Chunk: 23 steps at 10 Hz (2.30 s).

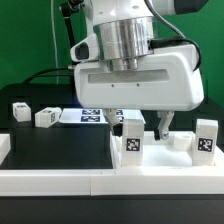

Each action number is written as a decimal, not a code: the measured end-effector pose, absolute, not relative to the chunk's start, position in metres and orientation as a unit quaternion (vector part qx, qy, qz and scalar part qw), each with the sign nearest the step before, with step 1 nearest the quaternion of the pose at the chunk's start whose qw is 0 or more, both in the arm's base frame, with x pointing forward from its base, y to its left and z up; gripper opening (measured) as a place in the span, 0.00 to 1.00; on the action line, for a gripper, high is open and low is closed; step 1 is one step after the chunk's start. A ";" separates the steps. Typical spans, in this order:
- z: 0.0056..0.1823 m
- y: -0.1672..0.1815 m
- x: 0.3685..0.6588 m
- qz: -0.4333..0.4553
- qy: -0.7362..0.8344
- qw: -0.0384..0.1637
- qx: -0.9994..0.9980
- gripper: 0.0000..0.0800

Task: Assemble square table

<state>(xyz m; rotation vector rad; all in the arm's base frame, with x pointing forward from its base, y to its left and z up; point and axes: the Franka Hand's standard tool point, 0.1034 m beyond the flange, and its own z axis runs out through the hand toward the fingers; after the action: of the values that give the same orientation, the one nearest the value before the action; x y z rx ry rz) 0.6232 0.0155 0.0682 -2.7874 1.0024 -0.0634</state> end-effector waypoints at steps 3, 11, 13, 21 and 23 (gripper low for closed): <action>0.073 0.007 0.628 -0.037 0.179 0.061 -0.981 0.81; 0.073 0.001 0.629 -0.036 0.251 0.059 -0.965 0.39; 0.073 -0.001 0.629 -0.038 0.255 0.056 -0.965 0.39; 0.098 0.017 0.623 -0.041 0.234 0.062 -0.969 0.75; 0.099 0.022 0.619 -0.039 0.229 0.063 -0.971 0.81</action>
Offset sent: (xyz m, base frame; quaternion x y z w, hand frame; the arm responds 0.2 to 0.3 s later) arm 0.0162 -0.0234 0.0134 -0.0635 0.0193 -0.2673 0.9613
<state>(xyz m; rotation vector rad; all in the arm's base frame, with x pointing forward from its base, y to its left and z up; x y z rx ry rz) 0.6187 0.0219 0.0988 -2.9325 0.6916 -0.1179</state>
